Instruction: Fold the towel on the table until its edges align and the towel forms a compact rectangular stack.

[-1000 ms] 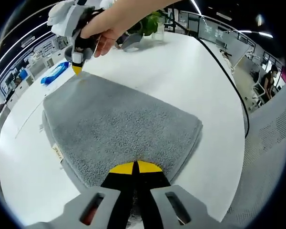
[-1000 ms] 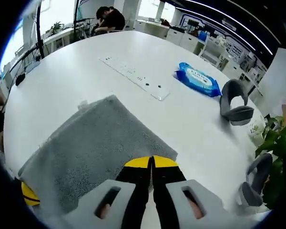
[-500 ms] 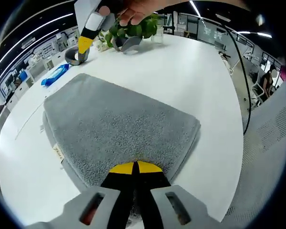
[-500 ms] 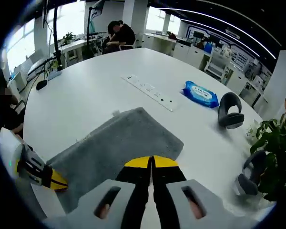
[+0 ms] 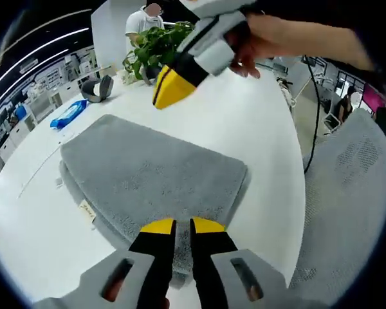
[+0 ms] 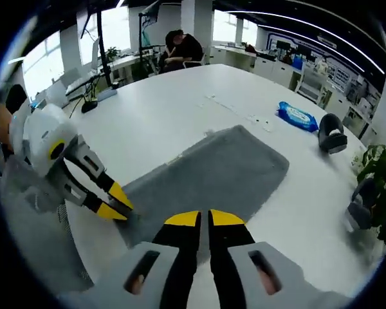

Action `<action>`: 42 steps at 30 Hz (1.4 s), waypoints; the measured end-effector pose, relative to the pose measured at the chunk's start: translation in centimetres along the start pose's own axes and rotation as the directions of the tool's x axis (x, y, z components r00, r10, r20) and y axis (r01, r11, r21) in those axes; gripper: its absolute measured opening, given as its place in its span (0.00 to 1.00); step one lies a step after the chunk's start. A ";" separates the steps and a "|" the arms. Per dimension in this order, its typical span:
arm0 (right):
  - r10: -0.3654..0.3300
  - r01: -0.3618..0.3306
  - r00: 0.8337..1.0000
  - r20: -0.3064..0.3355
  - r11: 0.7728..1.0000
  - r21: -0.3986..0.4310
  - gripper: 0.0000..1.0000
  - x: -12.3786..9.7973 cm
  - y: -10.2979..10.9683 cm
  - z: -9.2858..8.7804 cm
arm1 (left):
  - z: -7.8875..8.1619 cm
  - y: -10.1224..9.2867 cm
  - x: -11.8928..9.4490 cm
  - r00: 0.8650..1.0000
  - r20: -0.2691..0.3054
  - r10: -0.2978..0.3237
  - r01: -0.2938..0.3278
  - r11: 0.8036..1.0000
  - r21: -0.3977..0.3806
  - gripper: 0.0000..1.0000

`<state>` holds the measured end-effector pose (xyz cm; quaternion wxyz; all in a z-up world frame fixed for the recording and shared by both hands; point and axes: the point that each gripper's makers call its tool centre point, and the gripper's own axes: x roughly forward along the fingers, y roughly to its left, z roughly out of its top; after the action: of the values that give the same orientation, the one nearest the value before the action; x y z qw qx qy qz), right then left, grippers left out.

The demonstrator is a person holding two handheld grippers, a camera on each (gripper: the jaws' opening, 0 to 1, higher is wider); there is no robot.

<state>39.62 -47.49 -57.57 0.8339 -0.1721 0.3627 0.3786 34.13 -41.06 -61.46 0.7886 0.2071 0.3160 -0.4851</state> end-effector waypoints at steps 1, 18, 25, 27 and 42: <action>0.031 -0.031 0.999 -0.013 1.000 -0.004 0.04 0.1 1.2 -0.8 | 0.5 -0.3 -0.2 0.999 0.034 -0.020 0.020 1.000 0.006 0.14; 0.193 -0.200 0.975 -0.109 0.978 -0.066 0.18 0.8 7.9 -7.1 | -2.2 -2.2 0.7 0.997 -0.012 -0.071 0.071 0.996 0.059 0.23; 0.167 -0.185 0.972 -0.163 0.978 -0.101 0.21 1.4 7.5 -9.2 | -3.7 -1.9 0.9 0.997 -0.036 -0.063 0.065 0.996 0.054 0.23; 0.160 -0.178 0.974 -0.161 0.978 -0.105 0.21 1.4 7.3 -9.4 | -3.9 -1.7 0.9 0.998 -0.035 -0.052 0.054 0.996 0.067 0.23; 0.106 -0.165 0.971 -0.215 0.947 -0.275 0.19 1.5 6.4 -10.1 | -4.3 -1.6 1.1 0.999 -0.045 -0.015 0.025 0.972 0.233 0.21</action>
<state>30.63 -48.27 -65.58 0.7312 -0.3043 0.3951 0.4655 31.82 -39.77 -65.34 0.7470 0.3056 0.2754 -0.5222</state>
